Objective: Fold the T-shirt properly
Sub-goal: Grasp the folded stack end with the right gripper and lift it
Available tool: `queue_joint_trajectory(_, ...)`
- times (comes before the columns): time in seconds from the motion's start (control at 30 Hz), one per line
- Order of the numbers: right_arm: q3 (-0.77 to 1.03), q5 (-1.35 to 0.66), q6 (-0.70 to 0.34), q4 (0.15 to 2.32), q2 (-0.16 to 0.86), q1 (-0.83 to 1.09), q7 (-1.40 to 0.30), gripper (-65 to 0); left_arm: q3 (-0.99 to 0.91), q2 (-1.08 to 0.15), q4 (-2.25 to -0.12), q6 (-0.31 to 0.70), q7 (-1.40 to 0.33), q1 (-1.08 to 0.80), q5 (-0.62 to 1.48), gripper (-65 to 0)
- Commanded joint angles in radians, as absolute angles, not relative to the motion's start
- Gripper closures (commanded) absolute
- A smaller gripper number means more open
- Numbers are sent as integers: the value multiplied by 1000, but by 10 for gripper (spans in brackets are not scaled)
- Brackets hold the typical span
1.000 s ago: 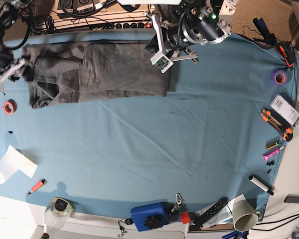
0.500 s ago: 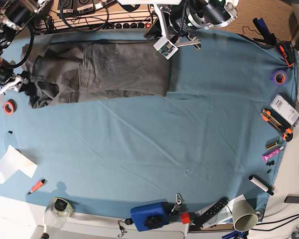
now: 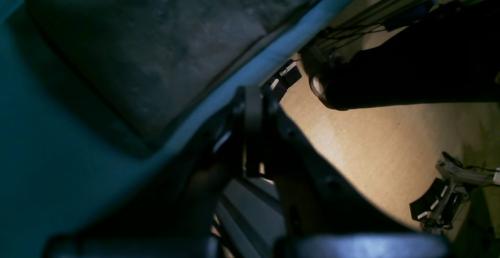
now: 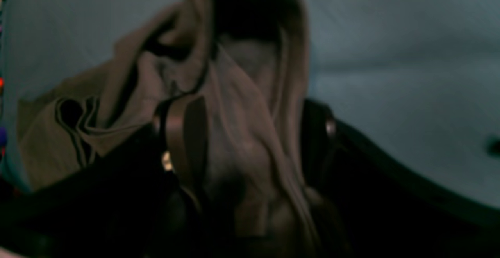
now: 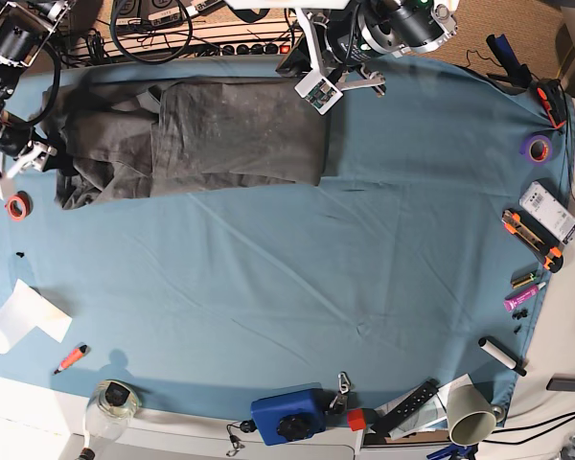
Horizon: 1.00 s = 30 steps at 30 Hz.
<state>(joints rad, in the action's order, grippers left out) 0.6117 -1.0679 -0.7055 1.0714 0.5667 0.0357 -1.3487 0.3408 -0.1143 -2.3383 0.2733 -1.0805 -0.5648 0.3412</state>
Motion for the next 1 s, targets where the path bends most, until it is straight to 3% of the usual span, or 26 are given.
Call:
queue_joint_trajectory(0.0, 591, -1018, -698, 1064, 575, 42, -1396, -368, 351, -108, -2356, 289, -1060, -574, 378, 0)
queue_joint_trajectory(0.2, 576, -1017, -698, 1064, 576, 42, -1396, -343, 351, -108, -2356, 289, -1046, -573, 378, 0)
queue_joint_trajectory(0.23, 576, -1016, -698, 1064, 576, 42, -1396, -301, 351, -108, -2356, 289, -1047, -573, 378, 0)
queue_joint_trajectory(0.37, 576, -1008, -698, 1064, 576, 41, -1396, -31, 351, -108, -2356, 289, -1038, -573, 378, 0)
queue_joint_trajectory(0.4, 576, -1009, -698, 1064, 576, 41, -1396, 0, 351, -108, -2356, 289, -1038, -572, 378, 0)
queue_joint_trajectory(0.63, 577, -913, -698, 1066, 582, 2, -1396, 0, 350, -108, -2356, 288, -1040, -568, 365, 0)
queue_joint_trajectory(0.97, 577, -679, -663, 1066, 654, -230, -1308, 0, 350, -109, -2356, 289, -1058, -568, 359, 0)
